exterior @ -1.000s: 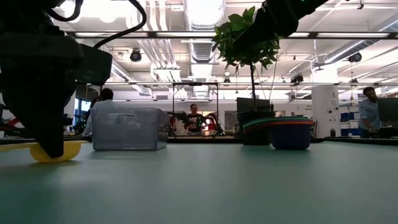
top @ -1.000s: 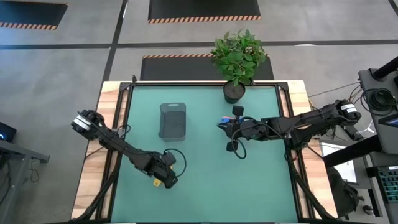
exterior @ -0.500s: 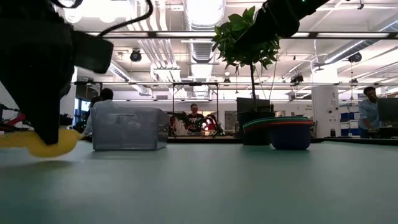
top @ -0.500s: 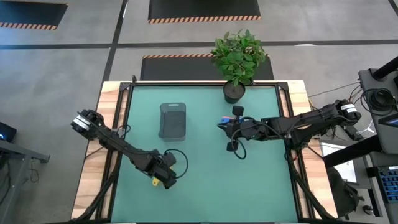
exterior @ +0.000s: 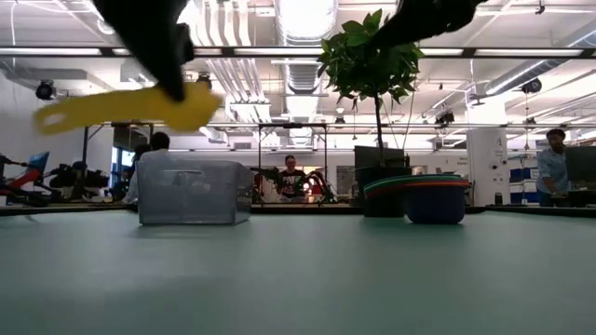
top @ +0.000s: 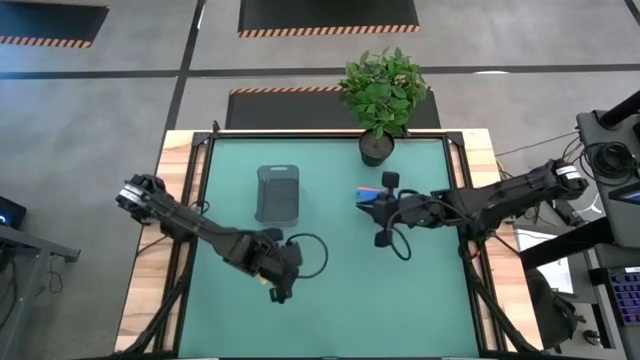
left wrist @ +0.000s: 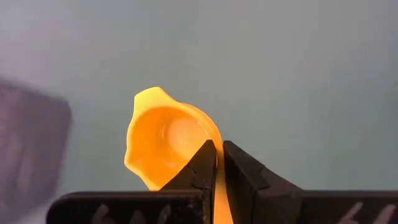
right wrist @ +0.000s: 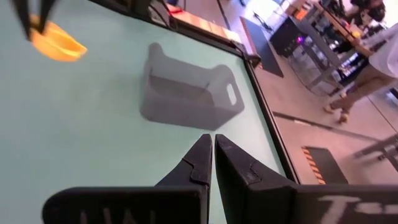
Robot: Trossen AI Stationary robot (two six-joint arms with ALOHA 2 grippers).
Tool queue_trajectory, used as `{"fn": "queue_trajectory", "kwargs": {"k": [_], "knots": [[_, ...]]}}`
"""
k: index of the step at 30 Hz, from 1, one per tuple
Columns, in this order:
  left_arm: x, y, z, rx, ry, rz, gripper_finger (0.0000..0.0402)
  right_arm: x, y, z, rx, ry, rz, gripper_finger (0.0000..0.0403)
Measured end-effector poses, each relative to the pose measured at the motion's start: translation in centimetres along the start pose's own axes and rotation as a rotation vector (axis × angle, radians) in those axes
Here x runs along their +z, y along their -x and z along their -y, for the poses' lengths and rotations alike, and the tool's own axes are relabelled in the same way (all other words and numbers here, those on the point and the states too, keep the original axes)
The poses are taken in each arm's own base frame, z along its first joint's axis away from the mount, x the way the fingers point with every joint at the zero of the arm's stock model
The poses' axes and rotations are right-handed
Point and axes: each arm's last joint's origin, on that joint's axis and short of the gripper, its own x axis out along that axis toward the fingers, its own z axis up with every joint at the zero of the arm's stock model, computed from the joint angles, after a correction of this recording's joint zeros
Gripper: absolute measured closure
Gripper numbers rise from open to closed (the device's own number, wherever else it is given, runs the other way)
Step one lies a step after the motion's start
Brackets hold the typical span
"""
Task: Nest measuring cups in basket
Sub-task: Stack the yellow measuring cup on top of the blue measuring cup
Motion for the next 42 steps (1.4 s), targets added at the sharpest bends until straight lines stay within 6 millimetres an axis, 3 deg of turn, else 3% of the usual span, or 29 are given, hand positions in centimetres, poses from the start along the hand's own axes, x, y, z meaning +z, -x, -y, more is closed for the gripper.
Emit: {"fn": "queue_trajectory", "kwargs": {"k": [6,13,23,29,42], "knots": [[3.5,1.8,-1.0,0.017,-0.116,0.118,0.0400,0.0,2.2,-0.8,0.049,0.014,0.063,0.0394],[6.9,1.6,-2.5,0.041,-0.275,0.212,0.0400,-0.4,4.6,-0.9,0.080,0.001,0.145,0.0394],[11.6,-1.7,-6.9,0.063,-0.435,0.339,0.0400,-1.4,6.0,-0.8,0.099,0.022,0.190,0.0394],[13.5,-3.9,-9.3,0.102,-0.512,0.387,0.0400,-1.7,6.8,-0.5,0.113,0.031,0.301,0.0394],[19.9,-7.6,-10.7,0.079,-0.808,0.379,0.0400,-2.4,8.5,-0.1,0.237,0.077,0.506,0.0394]]}}
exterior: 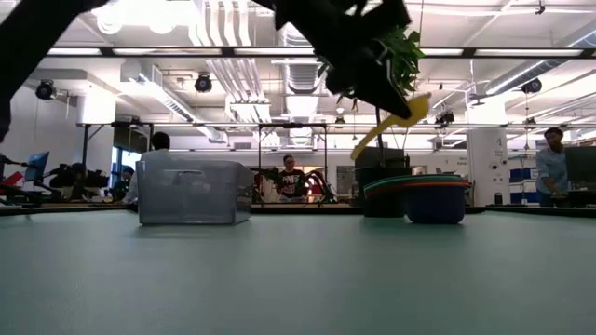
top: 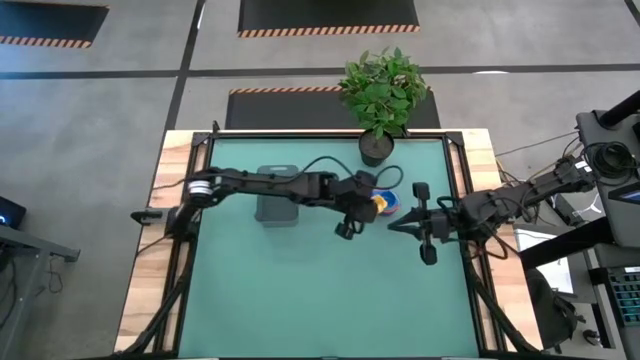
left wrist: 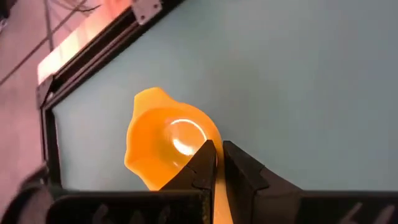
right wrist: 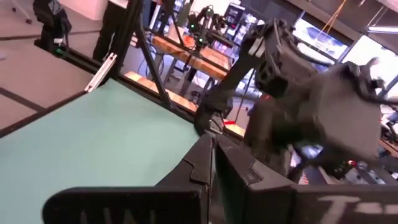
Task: Nest measuring cups in basket
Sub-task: Stack the yellow measuring cup on top of the blue measuring cup
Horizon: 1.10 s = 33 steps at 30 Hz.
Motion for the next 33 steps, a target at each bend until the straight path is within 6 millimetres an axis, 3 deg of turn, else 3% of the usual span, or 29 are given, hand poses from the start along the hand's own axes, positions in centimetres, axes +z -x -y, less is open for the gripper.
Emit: {"fn": "queue_trajectory", "kwargs": {"k": [4,12,33], "knots": [[-0.1,-1.6,-0.9,-0.064,-0.091,-0.044,0.0400,-0.2,0.2,0.0,-0.003,-0.001,0.006,0.0394],[-0.4,-3.6,-3.2,-0.136,-0.058,-0.030,0.0400,-0.3,0.3,0.0,-0.006,-0.007,0.012,0.0394],[-1.7,-6.4,-4.3,-0.103,-0.007,-0.043,0.0378,-0.3,0.3,-0.1,-0.004,-0.021,0.010,0.0394]]}}
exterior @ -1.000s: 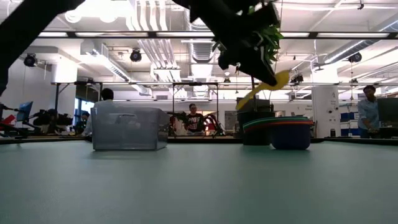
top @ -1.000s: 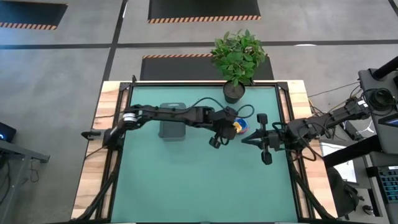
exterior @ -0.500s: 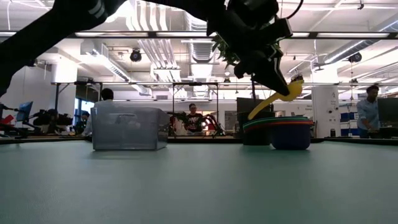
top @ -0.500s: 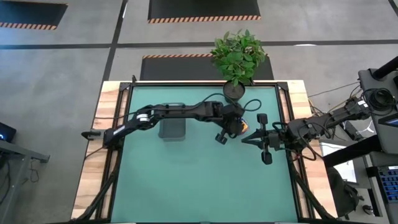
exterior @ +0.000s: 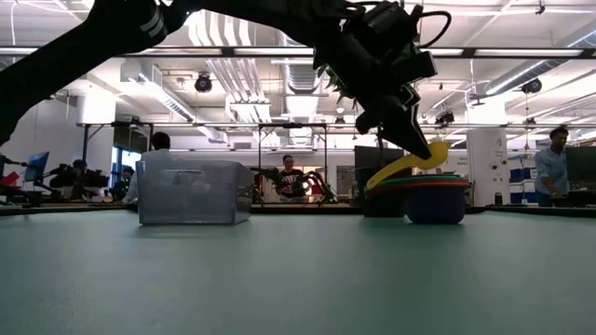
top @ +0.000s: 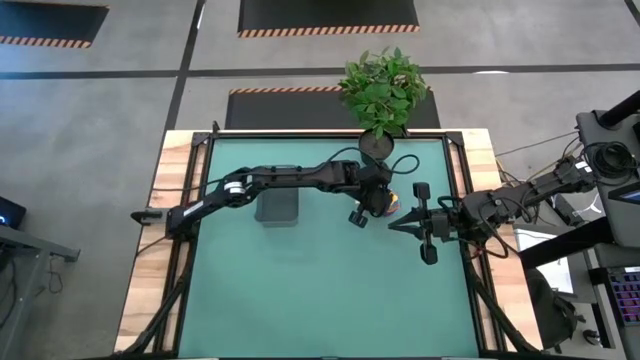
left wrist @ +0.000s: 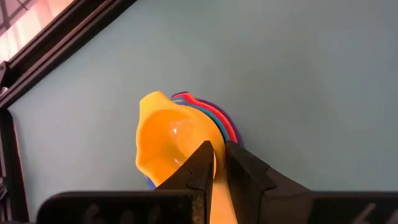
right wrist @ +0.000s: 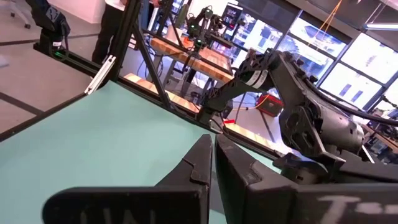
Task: Nest measuring cups in basket
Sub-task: Stack the yellow measuring cup on top of the blue measuring cup
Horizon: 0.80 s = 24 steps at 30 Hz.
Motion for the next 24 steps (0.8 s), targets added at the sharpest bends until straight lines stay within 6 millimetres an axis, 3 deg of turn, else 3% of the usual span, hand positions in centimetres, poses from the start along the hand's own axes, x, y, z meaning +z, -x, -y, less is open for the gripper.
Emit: {"fn": "queue_trajectory", "kwargs": {"k": [16,24], "knots": [[-0.30,-0.67,-0.09,0.042,0.005,-0.027,0.0372,-0.01,-0.01,0.00,0.000,0.000,-0.001,0.0394],[-0.21,-0.64,-0.11,0.046,0.016,-0.022,0.0310,-0.01,-0.01,-0.01,0.000,0.000,-0.001,0.0394]]}}
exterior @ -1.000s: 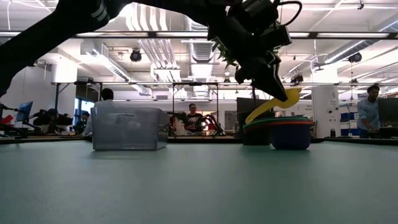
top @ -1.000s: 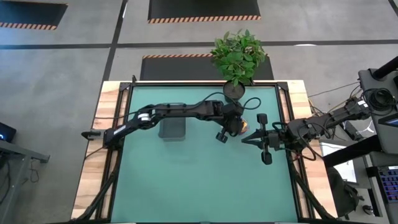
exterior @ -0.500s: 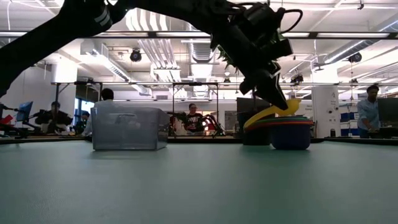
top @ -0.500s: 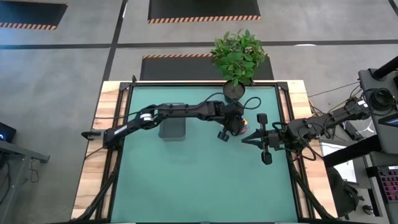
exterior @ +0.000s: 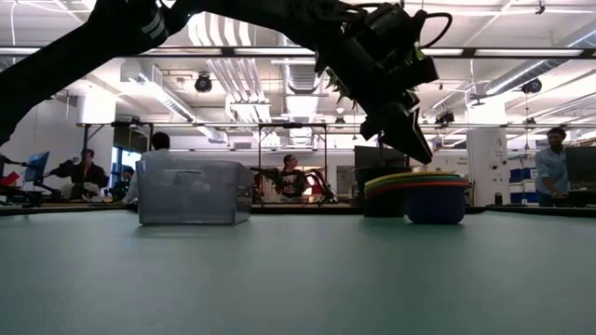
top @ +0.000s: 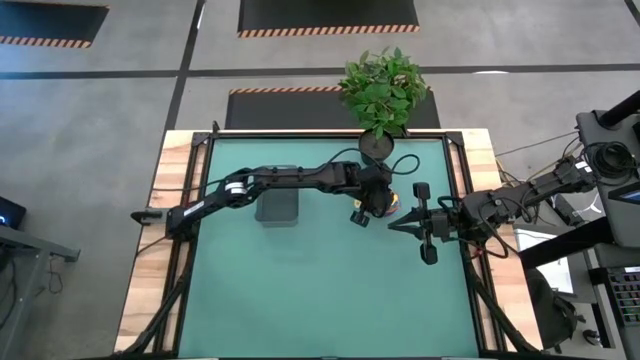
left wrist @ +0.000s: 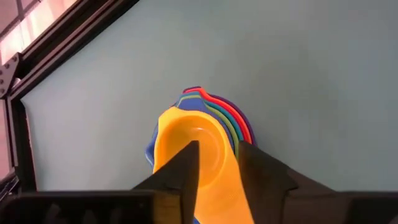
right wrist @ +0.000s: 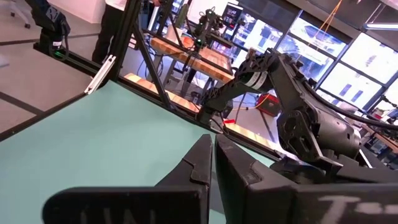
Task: Nest measuring cups in basket
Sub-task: Stack the yellow measuring cup on top of the blue measuring cup
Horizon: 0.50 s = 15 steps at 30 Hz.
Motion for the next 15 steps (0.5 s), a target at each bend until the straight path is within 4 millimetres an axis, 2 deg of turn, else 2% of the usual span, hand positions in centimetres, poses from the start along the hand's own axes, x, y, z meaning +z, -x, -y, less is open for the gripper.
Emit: {"fn": "queue_trajectory", "kwargs": {"k": [4,8,11,15], "knots": [[0.0,0.1,0.1,-0.007,0.010,-0.008,0.0275,0.0,0.0,0.0,0.000,0.000,0.000,0.0394],[0.3,1.4,0.5,-0.040,0.016,-0.043,0.0258,0.0,0.0,0.0,0.001,0.000,-0.003,0.0394],[0.9,2.9,0.8,-0.013,0.027,-0.091,0.0266,-0.1,0.0,-0.1,0.004,-0.010,-0.010,0.0394],[1.3,4.7,1.3,-0.028,0.056,-0.126,0.0299,-0.2,0.1,0.0,0.001,-0.027,-0.016,0.0394]]}}
